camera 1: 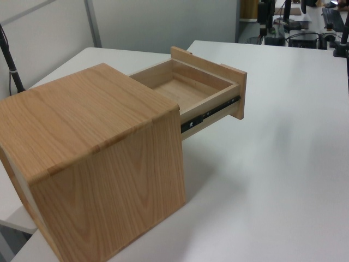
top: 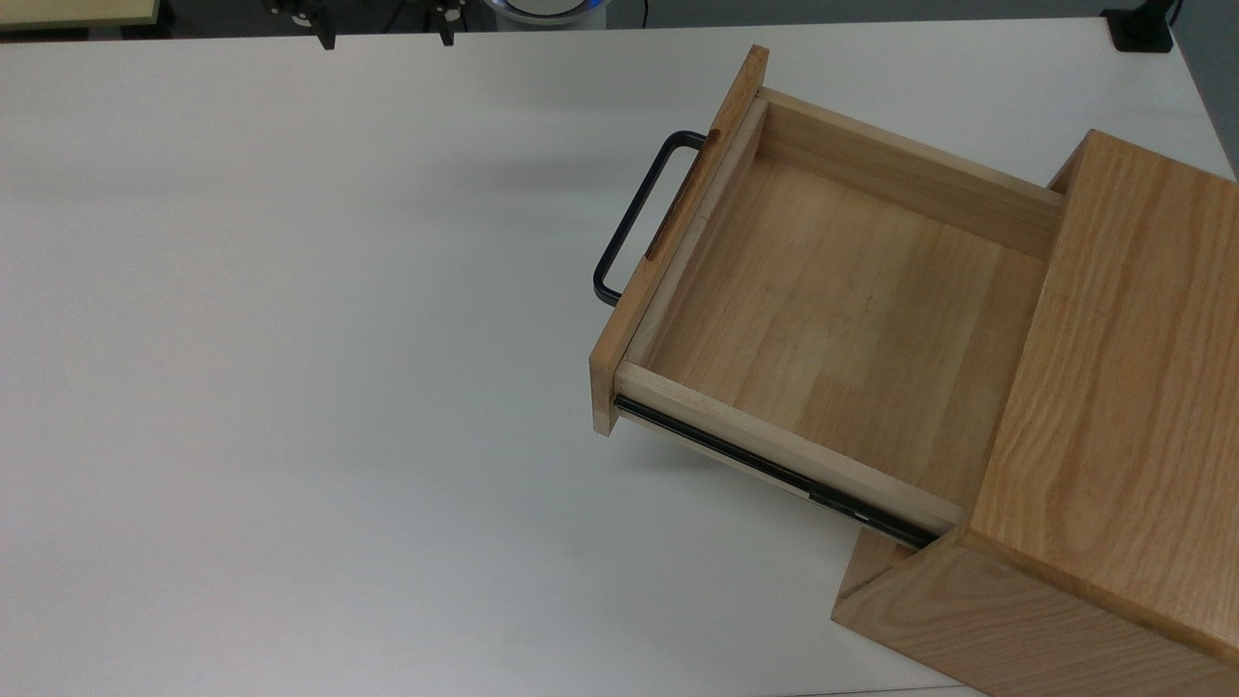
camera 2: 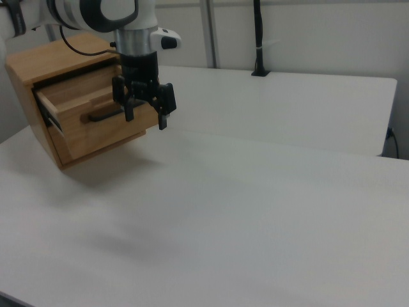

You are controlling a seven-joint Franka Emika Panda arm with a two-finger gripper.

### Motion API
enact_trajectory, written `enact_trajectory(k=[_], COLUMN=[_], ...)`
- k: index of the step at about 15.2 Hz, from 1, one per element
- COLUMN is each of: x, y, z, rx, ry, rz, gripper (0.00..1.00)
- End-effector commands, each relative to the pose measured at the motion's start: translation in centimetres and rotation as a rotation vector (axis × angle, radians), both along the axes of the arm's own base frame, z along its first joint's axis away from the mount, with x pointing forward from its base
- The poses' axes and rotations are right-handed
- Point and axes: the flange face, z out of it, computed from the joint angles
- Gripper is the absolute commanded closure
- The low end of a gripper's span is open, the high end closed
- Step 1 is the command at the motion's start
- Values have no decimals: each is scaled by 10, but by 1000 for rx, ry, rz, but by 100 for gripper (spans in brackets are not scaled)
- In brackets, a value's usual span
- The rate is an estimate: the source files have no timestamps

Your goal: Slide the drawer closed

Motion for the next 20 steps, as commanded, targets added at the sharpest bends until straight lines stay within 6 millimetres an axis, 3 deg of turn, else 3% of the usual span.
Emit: enact_trajectory(k=[1, 13, 20], x=[-11, -5, 8], y=[1, 4, 14], z=[5, 1, -26], rx=[-11, -36, -4], ry=[21, 24, 64], rz=[0, 24, 414], gripper=[0, 0, 0])
